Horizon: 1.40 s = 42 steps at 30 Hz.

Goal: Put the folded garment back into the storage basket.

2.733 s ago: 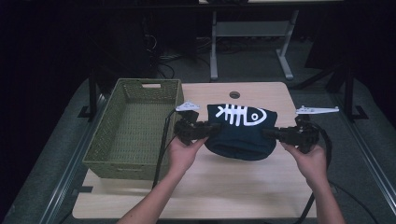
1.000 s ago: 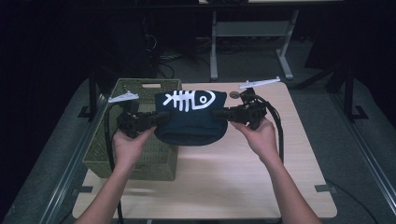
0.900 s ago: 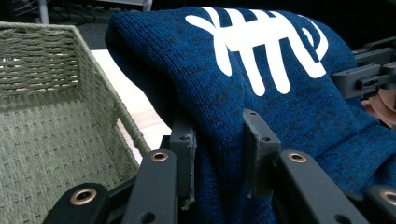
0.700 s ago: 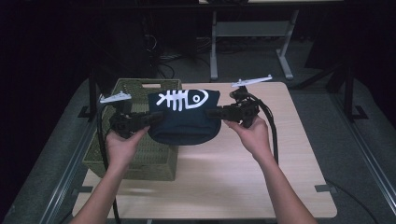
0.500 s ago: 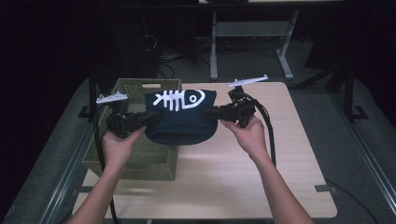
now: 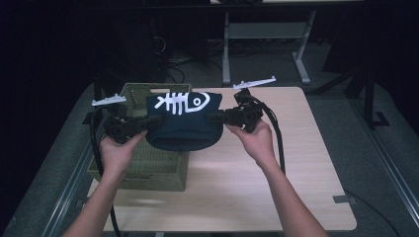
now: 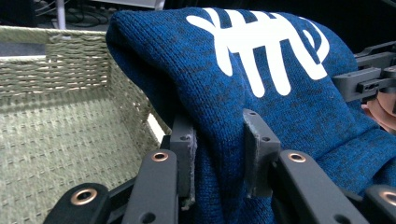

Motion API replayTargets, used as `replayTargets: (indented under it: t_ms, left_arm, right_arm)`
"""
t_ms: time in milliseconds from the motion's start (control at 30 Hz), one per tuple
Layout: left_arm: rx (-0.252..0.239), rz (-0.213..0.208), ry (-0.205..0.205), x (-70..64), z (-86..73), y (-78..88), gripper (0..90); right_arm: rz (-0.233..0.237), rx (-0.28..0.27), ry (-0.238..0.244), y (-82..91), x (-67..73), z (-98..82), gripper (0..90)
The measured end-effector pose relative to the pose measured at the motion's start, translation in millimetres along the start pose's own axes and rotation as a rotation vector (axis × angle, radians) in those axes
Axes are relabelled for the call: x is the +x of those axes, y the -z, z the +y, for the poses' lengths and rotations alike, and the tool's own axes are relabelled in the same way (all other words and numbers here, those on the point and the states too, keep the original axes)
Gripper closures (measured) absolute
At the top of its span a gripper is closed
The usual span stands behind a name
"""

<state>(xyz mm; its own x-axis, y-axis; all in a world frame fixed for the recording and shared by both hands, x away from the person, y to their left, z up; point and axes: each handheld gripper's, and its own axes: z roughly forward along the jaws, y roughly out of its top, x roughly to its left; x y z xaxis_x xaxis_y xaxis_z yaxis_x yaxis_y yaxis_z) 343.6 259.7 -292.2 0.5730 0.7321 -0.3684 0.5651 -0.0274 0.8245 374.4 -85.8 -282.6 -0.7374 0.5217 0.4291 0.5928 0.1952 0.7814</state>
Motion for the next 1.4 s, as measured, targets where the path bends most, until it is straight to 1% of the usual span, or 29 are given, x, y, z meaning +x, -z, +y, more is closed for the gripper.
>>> replayTargets:
  t_ms: [133,200,233,267,300,567,700,1033,1100,1167,1200,1267,1400]
  left_arm:
    - [-0.003,0.008,0.009,6.8,1.1,5.7,69.1]
    - [-0.005,0.01,0.011,8.1,1.0,7.3,69.1]
    - [-0.005,0.013,0.013,9.2,0.7,9.3,69.1]
    - [-0.004,0.016,0.009,10.2,0.6,10.6,69.1]
    - [-0.007,0.017,0.013,13.4,0.0,14.7,69.1]
    - [-0.009,0.031,0.022,21.7,-1.3,23.1,69.1]
    - [-0.008,0.033,0.022,23.7,-1.6,25.2,69.1]
    - [-0.016,0.04,0.031,31.9,-5.0,32.4,69.1]
    - [-0.019,0.037,0.043,36.9,-7.2,35.5,69.1]
    - [-0.018,0.041,0.042,38.3,-8.0,36.1,69.1]
    - [-0.01,0.045,0.045,41.0,-9.5,36.8,69.1]
    - [-0.009,0.047,0.053,43.8,-10.4,38.2,69.1]
    - [-0.01,0.056,0.054,46.0,-12.8,41.0,69.1]
  right_arm:
    - [0.004,0.002,0.004,-8.4,2.5,3.0,72.8]
    - [0.005,0.001,0.007,-10.1,3.5,3.9,72.8]
    - [0.006,0.006,0.01,-14.2,5.7,5.4,72.8]
    - [0.006,0.006,0.01,-14.2,5.7,5.4,72.8]
    - [0.009,0.01,0.012,-17.8,7.0,6.4,72.8]
    - [0.019,0.021,0.02,-32.0,12.3,9.9,72.9]
    - [0.022,0.019,0.012,-36.6,12.5,9.8,72.9]
    - [0.026,0.028,0.015,-46.9,14.5,9.9,72.9]
    - [0.028,0.033,0.016,-51.5,16.5,10.4,72.8]
    - [0.029,0.038,0.018,-55.3,17.8,10.9,72.8]
    - [0.026,0.045,0.021,-57.1,18.3,11.3,72.8]
    - [0.028,0.05,0.019,-61.0,18.8,11.4,72.8]
    - [0.026,0.061,0.017,-68.9,19.9,10.1,72.8]
